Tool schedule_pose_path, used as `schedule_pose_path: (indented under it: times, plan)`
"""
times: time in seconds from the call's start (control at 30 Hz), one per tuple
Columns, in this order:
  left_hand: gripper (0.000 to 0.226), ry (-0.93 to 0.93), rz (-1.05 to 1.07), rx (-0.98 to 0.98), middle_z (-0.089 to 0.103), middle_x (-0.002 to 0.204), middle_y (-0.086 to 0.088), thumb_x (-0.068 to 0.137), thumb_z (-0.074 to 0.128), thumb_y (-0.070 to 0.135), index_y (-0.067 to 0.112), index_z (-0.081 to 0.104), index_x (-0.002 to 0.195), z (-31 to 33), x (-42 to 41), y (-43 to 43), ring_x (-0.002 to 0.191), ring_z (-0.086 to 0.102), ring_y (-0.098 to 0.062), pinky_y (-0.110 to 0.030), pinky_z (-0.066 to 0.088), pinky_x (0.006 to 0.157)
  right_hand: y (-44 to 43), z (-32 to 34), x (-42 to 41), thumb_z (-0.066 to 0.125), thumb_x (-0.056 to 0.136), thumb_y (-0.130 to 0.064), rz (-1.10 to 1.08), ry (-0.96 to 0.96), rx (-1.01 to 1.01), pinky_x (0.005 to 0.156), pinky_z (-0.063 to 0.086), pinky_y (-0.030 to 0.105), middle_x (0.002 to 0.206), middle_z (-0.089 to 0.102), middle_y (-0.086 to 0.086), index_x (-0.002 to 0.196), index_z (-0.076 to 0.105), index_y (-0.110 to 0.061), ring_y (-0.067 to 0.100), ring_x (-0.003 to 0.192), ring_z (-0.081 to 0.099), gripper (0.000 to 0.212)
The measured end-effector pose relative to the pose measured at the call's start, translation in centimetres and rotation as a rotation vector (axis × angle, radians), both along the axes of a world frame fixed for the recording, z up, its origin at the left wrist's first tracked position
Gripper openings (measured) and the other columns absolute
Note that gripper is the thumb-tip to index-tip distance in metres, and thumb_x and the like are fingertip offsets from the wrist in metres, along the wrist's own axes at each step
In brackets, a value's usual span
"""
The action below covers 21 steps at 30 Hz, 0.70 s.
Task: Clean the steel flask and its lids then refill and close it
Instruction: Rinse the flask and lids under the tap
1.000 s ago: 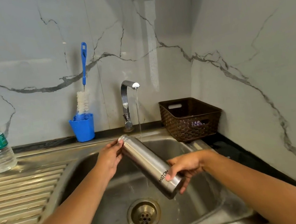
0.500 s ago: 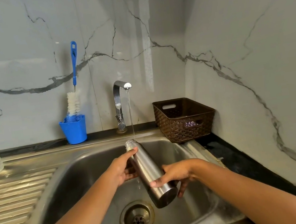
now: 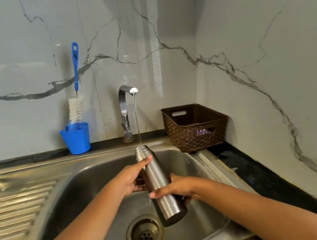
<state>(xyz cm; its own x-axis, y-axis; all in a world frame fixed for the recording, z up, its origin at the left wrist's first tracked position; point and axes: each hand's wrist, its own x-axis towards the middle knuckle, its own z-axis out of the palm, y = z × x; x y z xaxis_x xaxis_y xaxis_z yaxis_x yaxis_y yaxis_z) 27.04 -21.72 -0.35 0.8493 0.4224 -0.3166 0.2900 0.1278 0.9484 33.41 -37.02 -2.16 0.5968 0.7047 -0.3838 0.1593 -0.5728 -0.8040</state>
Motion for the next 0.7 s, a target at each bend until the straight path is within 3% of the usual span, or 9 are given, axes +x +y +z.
schedule_pose_path:
  times: [0.1,0.23,0.33,0.4,0.5,0.57,0.7]
  plan:
    - [0.034,-0.084,0.075,-0.039,0.066,0.100,-0.016,0.078,0.073,0.036,0.010,0.059,0.096,0.0,0.2,0.2,0.088,0.065,-0.029,-0.036,0.054,0.066,-0.1,0.3,-0.3,0.075,0.070,-0.052,0.012,0.064,0.029,0.078,0.054,0.036,0.123,0.057,0.007,0.134,0.032,-0.016,0.022,0.106,0.059,0.085]
    - [0.028,-0.179,0.103,-0.198,0.062,0.106,-0.017,0.084,0.067,0.031,0.011,0.055,0.100,0.1,0.0,1.0,0.094,0.061,-0.031,-0.039,0.052,0.069,-0.2,0.9,-0.3,0.074,0.075,-0.040,0.026,0.281,0.145,0.095,0.047,0.050,0.121,0.056,0.009,0.128,0.038,-0.018,0.024,0.108,0.057,0.068]
    - [0.025,-0.183,0.059,-0.261,0.061,0.107,-0.018,0.088,0.061,0.028,0.011,0.054,0.105,0.1,-0.1,1.1,0.094,0.061,-0.032,-0.042,0.051,0.072,-0.2,1.0,-0.3,0.076,0.072,-0.035,0.006,0.204,0.133,0.094,0.049,0.049,0.122,0.056,0.010,0.132,0.034,-0.015,0.025,0.108,0.058,0.076]
    - [0.026,-0.160,0.029,-0.189,0.062,0.107,-0.016,0.087,0.062,0.033,0.014,0.054,0.104,0.0,0.1,0.8,0.096,0.061,-0.031,-0.041,0.052,0.074,0.1,0.8,-0.7,0.077,0.073,-0.038,-0.008,0.083,0.100,0.090,0.052,0.044,0.121,0.057,0.008,0.133,0.032,-0.016,0.023,0.107,0.059,0.079]
    - [0.041,-0.111,0.035,-0.096,0.063,0.107,-0.015,0.079,0.070,0.041,0.013,0.056,0.106,0.0,0.1,0.4,0.097,0.062,-0.029,-0.038,0.052,0.073,0.6,0.4,-0.9,0.081,0.064,-0.047,-0.054,-0.073,0.082,0.089,0.052,0.039,0.125,0.054,0.004,0.137,0.025,-0.019,0.021,0.107,0.058,0.096]
    - [0.047,-0.144,0.091,-0.137,0.062,0.107,-0.015,0.078,0.072,0.036,0.009,0.054,0.112,0.2,0.0,0.6,0.096,0.061,-0.029,-0.037,0.051,0.070,0.7,0.3,-0.9,0.080,0.062,-0.053,-0.049,-0.059,0.092,0.089,0.052,0.038,0.127,0.053,0.004,0.140,0.023,-0.020,0.021,0.108,0.057,0.102]
    - [0.038,-0.209,0.119,-0.214,0.059,0.105,-0.017,0.083,0.068,0.025,0.007,0.052,0.112,0.4,-0.4,0.9,0.095,0.059,-0.031,-0.039,0.050,0.074,0.1,1.1,-1.1,0.069,0.080,-0.041,0.010,0.210,0.116,0.089,0.050,0.050,0.119,0.054,0.009,0.130,0.034,-0.019,0.027,0.110,0.055,0.064]
